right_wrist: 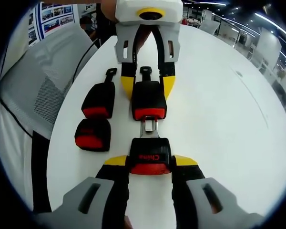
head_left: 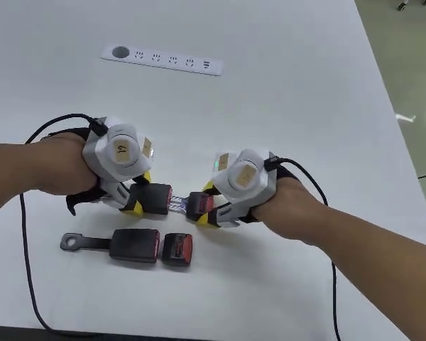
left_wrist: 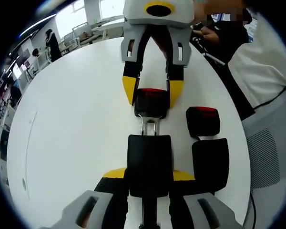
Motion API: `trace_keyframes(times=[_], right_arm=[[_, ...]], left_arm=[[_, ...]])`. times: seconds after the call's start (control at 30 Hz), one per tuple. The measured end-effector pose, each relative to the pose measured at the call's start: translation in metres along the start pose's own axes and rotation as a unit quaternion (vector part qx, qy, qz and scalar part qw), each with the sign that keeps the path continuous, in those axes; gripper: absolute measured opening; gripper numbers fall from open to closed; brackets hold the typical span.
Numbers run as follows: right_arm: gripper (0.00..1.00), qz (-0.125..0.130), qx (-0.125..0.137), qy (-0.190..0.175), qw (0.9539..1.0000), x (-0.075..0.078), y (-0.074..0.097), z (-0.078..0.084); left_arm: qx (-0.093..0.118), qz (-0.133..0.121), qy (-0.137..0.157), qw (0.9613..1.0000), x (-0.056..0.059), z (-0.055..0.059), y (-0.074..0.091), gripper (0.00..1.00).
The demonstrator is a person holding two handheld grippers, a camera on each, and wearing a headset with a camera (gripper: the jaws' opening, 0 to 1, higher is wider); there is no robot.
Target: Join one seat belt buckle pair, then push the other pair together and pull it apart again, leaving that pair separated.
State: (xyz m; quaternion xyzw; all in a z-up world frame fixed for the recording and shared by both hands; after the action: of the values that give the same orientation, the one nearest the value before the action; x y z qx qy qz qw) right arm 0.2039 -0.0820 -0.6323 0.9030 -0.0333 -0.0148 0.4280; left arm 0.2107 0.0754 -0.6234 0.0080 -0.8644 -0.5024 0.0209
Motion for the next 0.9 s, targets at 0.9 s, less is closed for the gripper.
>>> trace_keyframes(times=[0.9], right_arm=[[0.34, 0.008, -0.051, -0.012, 0.9986, 0.006, 0.055, 0.071]], left_arm=[[0.005, -0.003, 0.005, 1.0000, 0.000, -0.001, 0.000, 0.34]])
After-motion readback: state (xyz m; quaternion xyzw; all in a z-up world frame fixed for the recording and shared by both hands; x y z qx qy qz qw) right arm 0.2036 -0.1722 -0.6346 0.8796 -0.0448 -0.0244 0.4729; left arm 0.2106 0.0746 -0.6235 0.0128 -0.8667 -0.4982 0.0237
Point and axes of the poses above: the centre of the closed fingertips' face, and the gripper's own axes: y roughly backward along the fingers, x roughly to its right, z roughly out of its underside, the point moved 7 cm from there along y, roughly backward along the fingers, and after that the axes turned 4 degrees about x, right-handed, at the moved point
